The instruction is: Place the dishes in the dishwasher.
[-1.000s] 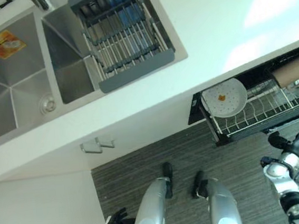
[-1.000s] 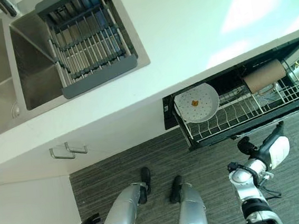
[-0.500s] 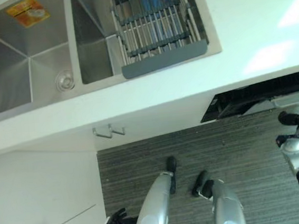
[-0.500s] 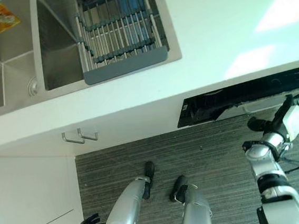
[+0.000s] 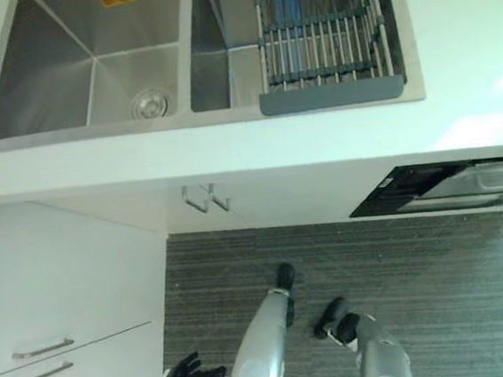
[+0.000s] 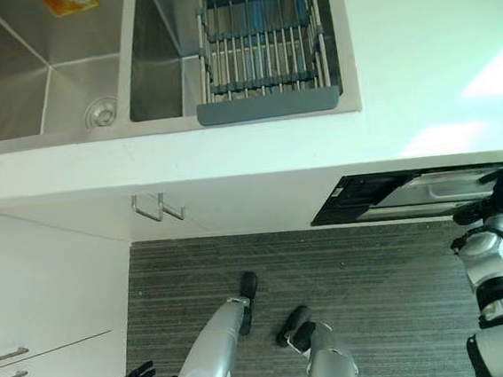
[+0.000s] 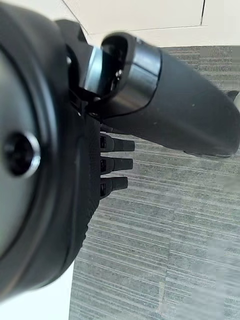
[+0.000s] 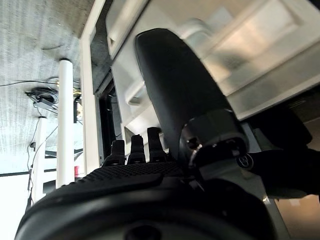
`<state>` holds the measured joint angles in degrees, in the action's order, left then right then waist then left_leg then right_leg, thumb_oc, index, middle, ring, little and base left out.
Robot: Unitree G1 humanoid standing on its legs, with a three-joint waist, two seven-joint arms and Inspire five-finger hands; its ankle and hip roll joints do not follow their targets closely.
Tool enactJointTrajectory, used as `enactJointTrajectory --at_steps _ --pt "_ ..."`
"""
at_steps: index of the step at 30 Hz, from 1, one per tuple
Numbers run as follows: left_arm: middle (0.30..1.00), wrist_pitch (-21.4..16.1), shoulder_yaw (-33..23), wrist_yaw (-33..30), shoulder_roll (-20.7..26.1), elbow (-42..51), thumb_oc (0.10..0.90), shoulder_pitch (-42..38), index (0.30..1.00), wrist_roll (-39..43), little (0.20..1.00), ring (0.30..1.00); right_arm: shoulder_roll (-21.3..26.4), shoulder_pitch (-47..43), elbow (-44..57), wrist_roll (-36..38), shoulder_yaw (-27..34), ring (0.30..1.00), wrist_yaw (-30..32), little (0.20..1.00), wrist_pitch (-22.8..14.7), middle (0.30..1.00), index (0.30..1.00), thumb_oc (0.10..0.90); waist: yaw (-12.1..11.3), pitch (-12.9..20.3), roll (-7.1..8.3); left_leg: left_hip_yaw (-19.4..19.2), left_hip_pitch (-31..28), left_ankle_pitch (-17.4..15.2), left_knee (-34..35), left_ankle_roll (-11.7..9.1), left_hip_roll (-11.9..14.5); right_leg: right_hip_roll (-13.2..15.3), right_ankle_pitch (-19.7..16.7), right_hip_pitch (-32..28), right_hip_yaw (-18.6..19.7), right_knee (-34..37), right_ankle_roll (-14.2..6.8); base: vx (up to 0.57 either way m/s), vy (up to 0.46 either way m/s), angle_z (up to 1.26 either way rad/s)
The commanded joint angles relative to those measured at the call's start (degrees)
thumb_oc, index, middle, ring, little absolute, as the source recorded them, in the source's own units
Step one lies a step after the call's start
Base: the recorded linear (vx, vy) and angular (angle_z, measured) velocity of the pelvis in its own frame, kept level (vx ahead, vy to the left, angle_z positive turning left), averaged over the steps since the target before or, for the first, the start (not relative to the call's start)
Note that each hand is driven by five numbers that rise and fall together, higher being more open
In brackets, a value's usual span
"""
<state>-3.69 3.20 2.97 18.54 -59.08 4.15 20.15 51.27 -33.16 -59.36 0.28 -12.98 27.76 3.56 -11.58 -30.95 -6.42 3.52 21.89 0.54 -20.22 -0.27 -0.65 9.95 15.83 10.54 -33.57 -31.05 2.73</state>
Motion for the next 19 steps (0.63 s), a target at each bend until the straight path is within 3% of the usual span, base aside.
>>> enactJointTrajectory --at_steps 1,8,15,19 --pt "0.9 -1.8 1.4 2.8 5.2 3.3 0.8 2.2 0.9 5.0 0.9 0.9 3.0 -22.2 10.8 -2.7 -5.1 0.9 0.6 0.9 -15.0 0.9 0.9 0.8 -7.3 1.2 1.62 -3.0 -0.7 -4.6 3.0 -0.3 0.9 -2.4 7.7 -9.0 5.9 -0.3 0.8 0.03 0.026 0.07" --pt "0.9 -8.7 -3.8 1.1 1.9 6.5 0.8 2.3 0.9 8.6 0.9 0.9 -8.1 0.1 19.2 7.2 3.8 0.9 -4.5 0.9 -15.3 0.9 0.9 0.8 -5.7 5.4 2.25 -2.0 -3.9 -6.0 3.0 -0.9 1.3 -4.2 5.7 -15.5 5.0 9.1 -0.4 0.0 0.04 0.27" --pt "0.9 -16.0 -9.6 -4.3 0.0 12.0 0.8 2.9 0.9 10.8 0.9 0.9 -20.5 23.6 21.6 8.2 6.2 0.9 -10.0 0.9 -17.5 0.9 0.9 0.8 -2.0 10.3 2.62 -3.8 -6.5 -6.7 3.0 -1.7 2.6 -4.9 3.8 -19.0 5.8 13.9 -1.8 -0.06 0.029 0.08" --pt "0.9 -14.3 -10.9 -1.0 -0.5 14.4 0.8 2.3 0.9 12.7 0.9 0.9 -25.7 30.6 17.0 6.5 3.8 0.9 -13.2 0.9 -18.1 0.9 0.9 0.8 0.4 12.6 3.11 -5.5 -7.8 -7.5 3.0 -1.9 3.0 -4.9 4.0 -19.2 7.2 13.9 -2.4 -0.06 -0.017 0.11"
